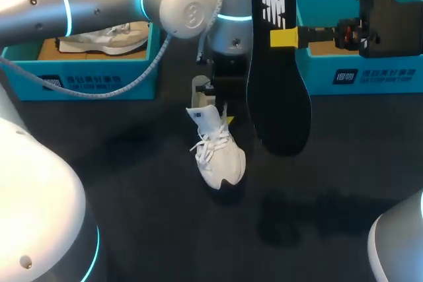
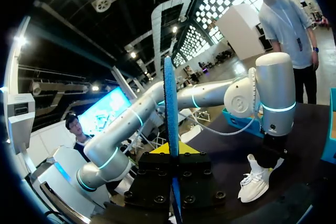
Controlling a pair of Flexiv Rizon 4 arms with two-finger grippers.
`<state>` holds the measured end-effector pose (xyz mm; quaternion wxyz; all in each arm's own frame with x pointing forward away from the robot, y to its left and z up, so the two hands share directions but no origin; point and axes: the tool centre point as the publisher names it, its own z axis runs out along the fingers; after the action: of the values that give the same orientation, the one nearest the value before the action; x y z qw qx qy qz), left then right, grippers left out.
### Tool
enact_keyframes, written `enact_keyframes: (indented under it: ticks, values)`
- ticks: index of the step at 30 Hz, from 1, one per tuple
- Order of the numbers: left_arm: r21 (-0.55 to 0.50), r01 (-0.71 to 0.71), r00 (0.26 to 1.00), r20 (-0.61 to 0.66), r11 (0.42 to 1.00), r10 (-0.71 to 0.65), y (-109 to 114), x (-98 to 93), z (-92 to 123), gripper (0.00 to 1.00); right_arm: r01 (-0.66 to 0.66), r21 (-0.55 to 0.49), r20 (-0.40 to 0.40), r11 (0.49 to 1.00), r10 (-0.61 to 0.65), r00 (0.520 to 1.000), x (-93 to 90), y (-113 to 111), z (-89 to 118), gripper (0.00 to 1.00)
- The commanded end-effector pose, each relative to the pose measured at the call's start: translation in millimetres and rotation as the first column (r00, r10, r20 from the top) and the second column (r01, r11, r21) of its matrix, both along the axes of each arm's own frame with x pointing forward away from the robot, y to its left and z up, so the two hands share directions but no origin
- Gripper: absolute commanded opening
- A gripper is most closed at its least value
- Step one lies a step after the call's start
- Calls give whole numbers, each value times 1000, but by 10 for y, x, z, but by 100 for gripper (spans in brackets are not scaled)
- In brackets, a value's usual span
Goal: Take the shoe out of the shoebox, open the shoe tongue, remove and reinsert the insole, then place the shoe into the shoebox
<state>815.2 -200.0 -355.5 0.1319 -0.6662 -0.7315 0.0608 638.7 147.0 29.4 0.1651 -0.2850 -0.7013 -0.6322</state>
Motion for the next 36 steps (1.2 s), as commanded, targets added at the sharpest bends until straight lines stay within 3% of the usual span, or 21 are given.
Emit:
enact_keyframes:
  ticks: [1, 23, 24, 25, 27, 28, 30, 36]
  values:
    - [21, 11, 1000, 11, 1000, -11, -58, -20, 1, 0, -1, -1, -1, 1000, 1, 1000, 21, 26, -4, 0]
    - [71, 53, 999, -16, 996, -52, -210, -37, -290, 0, -1, -1, -1, 1000, 1, 1000, 21, 26, -4, 0]
    - [75, 51, 999, -14, 996, -51, -213, -36, -300, 3, -1, -1, -1, 1000, 1, 1000, 21, 26, -4, 0]
    - [76, 50, 999, -16, 996, -49, -213, -32, -306, 29, -1, -1, -1, 1000, 1, 1000, 21, 26, -4, 0]
    - [74, 48, 999, -17, 996, -47, -212, -31, -310, 44, -1, -1, -1, 1000, 1, 1000, 21, 26, -4, 0]
    - [68, 50, 999, -14, 996, -49, -207, -40, -308, 59, -1, -1, -1, 1000, 1, 1000, 21, 26, -4, 0]
    - [51, 41, 999, 2, 998, -41, -209, -57, -278, 100, -1, -1, -1, 1000, 1, 1000, 21, 26, -4, 0]
    - [-49, 40, 998, 57, 998, -37, -233, -70, -70, 100, -1, -1, -1, 1000, 1, 1000, 21, 26, -4, 0]
